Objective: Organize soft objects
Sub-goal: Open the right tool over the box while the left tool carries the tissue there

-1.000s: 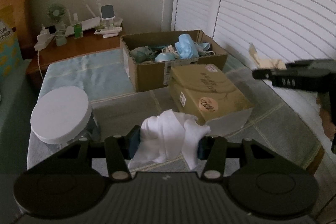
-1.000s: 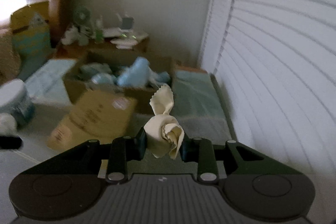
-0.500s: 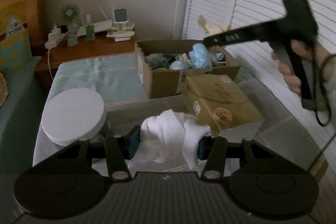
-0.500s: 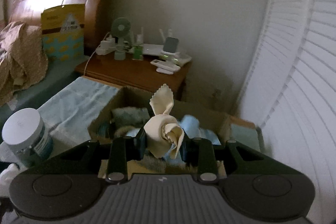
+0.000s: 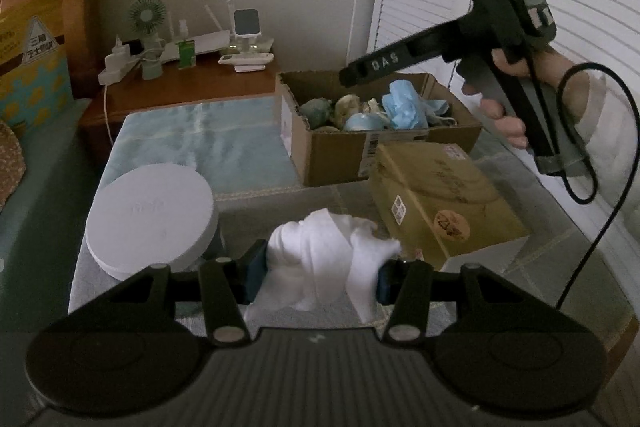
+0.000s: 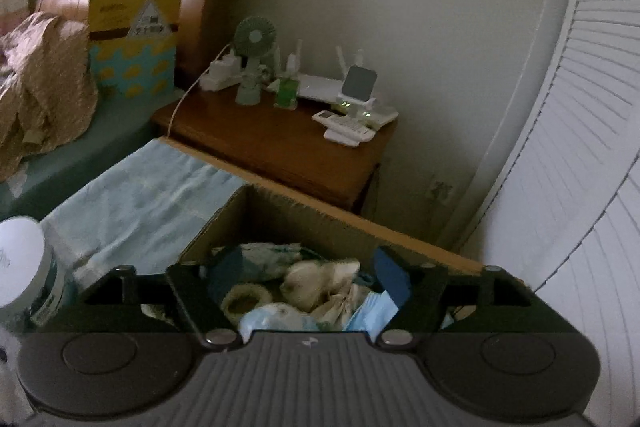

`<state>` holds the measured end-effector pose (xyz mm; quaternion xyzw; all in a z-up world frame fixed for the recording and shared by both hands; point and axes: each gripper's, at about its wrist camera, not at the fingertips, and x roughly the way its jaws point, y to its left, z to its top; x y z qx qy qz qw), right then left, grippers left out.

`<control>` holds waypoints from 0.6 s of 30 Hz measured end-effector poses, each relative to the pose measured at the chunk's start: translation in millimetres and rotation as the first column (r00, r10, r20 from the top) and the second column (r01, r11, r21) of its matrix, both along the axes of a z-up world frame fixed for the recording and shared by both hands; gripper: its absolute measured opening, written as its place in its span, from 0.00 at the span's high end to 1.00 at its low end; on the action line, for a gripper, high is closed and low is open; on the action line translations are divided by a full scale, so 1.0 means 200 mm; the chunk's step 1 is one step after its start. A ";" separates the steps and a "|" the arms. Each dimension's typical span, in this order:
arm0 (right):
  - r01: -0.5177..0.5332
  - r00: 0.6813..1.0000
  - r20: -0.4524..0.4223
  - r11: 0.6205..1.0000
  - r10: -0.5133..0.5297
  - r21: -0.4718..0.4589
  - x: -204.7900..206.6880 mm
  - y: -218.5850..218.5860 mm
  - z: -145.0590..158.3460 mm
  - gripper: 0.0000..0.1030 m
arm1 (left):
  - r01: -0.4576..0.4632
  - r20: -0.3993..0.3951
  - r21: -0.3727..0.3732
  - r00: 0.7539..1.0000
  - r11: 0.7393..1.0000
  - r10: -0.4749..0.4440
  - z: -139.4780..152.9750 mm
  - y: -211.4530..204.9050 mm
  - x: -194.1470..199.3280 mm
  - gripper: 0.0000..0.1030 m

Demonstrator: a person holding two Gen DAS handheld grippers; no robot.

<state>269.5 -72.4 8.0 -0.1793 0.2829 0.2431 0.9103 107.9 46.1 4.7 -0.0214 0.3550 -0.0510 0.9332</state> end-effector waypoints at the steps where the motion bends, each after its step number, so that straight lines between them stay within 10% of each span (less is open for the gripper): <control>1: -0.001 1.000 0.003 1.000 0.001 -0.005 -0.01 0.00 0.00 0.19 | 0.002 0.002 0.001 1.000 1.000 -0.002 0.00 0.00 0.00 0.51; 8: 0.002 1.000 0.010 1.000 -0.002 0.014 -0.12 -0.06 0.03 0.00 | 0.033 0.025 0.010 0.999 0.999 -0.033 0.06 -0.03 0.03 0.51; 18: 0.098 0.995 0.029 0.995 -0.098 -0.029 -0.42 -0.24 0.01 0.00 | 0.060 0.094 0.052 0.993 0.997 -0.065 0.17 -0.07 0.18 0.51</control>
